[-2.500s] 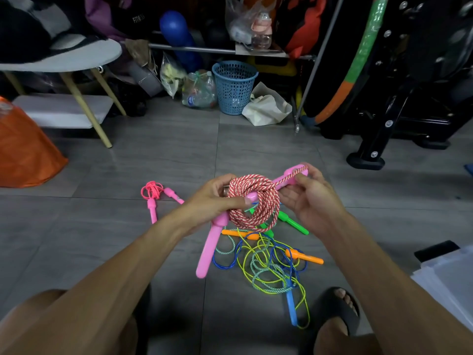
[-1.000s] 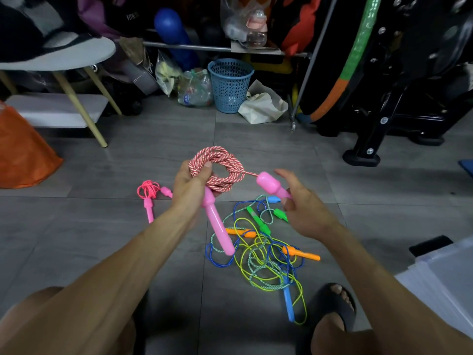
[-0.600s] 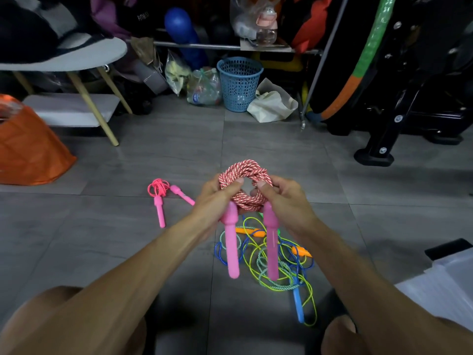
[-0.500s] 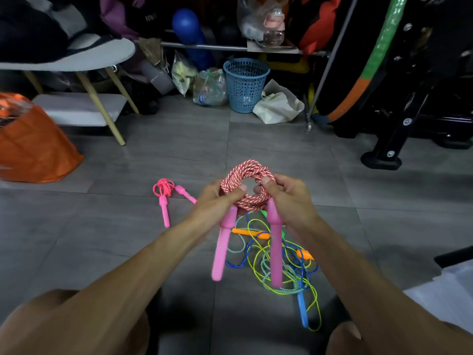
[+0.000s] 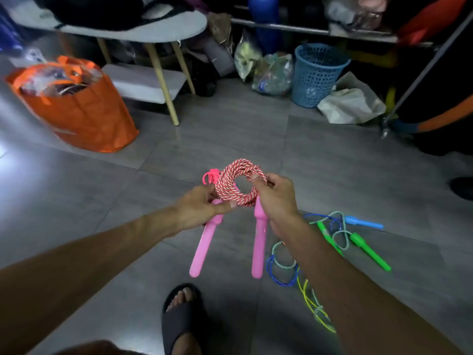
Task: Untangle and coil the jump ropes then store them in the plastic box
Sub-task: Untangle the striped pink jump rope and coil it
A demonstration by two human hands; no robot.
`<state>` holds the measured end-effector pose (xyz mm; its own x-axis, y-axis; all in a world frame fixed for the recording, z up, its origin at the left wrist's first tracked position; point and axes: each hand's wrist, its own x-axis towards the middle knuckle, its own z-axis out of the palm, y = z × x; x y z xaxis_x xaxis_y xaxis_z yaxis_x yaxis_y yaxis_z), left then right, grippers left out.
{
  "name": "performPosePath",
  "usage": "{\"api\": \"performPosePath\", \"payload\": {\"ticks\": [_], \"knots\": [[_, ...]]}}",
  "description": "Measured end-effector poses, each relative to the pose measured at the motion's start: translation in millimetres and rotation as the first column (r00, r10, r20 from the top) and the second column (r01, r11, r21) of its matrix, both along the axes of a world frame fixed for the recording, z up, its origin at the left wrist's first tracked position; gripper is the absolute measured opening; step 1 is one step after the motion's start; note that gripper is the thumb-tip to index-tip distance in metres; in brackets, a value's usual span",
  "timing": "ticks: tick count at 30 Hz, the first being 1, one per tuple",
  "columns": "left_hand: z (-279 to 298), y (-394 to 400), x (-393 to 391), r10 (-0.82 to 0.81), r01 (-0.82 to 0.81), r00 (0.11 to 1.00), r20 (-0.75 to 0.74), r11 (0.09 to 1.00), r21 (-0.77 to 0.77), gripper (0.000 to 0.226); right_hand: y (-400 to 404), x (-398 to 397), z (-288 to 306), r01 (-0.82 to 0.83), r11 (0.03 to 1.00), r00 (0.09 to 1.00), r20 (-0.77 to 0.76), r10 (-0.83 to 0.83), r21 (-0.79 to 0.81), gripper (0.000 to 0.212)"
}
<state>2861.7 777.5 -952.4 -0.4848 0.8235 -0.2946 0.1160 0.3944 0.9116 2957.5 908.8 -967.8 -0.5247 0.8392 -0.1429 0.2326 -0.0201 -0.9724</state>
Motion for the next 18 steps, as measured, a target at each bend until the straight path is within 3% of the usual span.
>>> {"api": "performPosePath", "payload": {"ticks": [3,12,18], "knots": [[-49.2,-12.7,-45.0,0.124,-0.124,0.992,0.019,0.992,0.001,0.013,-3.2,-66.5,-44.9,-0.027,1.000,0.998,0.062,0.028,-0.014,0.023],[-247.1,-43.7,-140.9,0.423,-0.444,0.893,-0.152,0.884,-0.145,0.033,-16.6,-219.4,-225.1,-0.221,0.974,0.933,0.302,0.195,0.055,0.027],[-301.2,-55.8,-156.6,0.500,-0.546,0.831,-0.244,0.816,-0.189,0.044,-33.0,-255.3,-285.1,-0.314,0.946,0.876,0.410,0.256,0.080,0.025]]}}
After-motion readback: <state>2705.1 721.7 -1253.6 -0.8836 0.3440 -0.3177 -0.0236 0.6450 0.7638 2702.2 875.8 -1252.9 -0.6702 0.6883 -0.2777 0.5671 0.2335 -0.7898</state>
